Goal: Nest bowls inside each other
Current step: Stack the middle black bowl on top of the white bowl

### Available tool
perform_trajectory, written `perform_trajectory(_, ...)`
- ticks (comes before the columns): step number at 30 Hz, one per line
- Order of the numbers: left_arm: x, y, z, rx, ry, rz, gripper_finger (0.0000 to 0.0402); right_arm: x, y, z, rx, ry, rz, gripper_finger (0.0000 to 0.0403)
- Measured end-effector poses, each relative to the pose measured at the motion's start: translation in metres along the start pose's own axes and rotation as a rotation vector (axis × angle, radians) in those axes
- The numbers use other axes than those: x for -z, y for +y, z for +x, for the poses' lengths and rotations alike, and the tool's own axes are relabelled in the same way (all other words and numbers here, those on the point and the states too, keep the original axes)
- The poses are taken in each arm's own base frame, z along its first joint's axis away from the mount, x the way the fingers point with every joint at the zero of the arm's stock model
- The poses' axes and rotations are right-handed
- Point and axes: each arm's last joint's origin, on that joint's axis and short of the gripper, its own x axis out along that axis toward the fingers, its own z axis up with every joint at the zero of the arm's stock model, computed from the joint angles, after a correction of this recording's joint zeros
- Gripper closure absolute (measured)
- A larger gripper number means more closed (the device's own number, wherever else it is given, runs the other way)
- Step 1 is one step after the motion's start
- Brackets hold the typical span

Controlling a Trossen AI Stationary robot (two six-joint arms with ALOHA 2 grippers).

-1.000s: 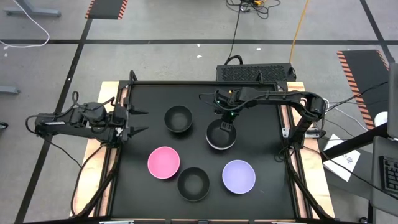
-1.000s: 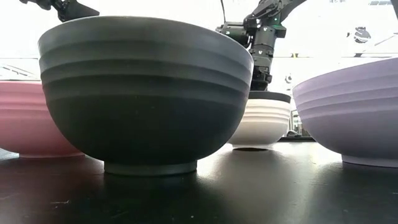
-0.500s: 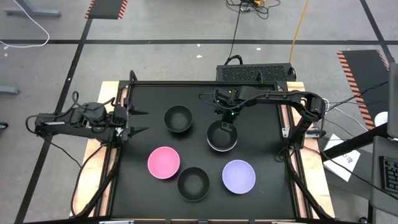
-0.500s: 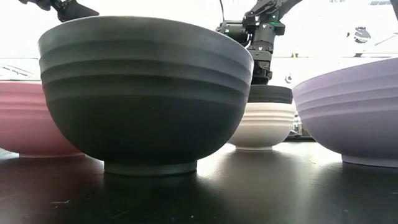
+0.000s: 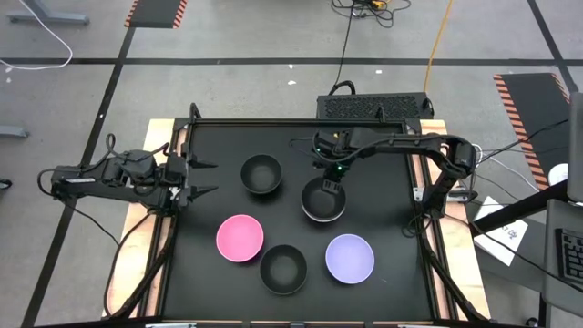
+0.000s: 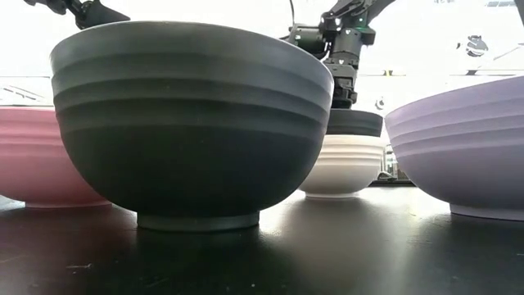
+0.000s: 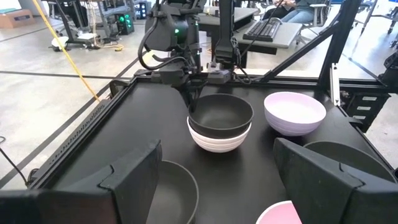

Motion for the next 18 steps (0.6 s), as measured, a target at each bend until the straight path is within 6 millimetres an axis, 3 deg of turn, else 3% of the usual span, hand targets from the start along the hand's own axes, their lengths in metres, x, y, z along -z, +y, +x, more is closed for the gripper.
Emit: perform_trajectory(18, 0.0002, -0.0008, 0.0000, 0.025, 0.003, 0.000, 0.0089, 0.0006, 0.0070, 0.0011, 0.020, 0.004, -0.011, 0.0403)
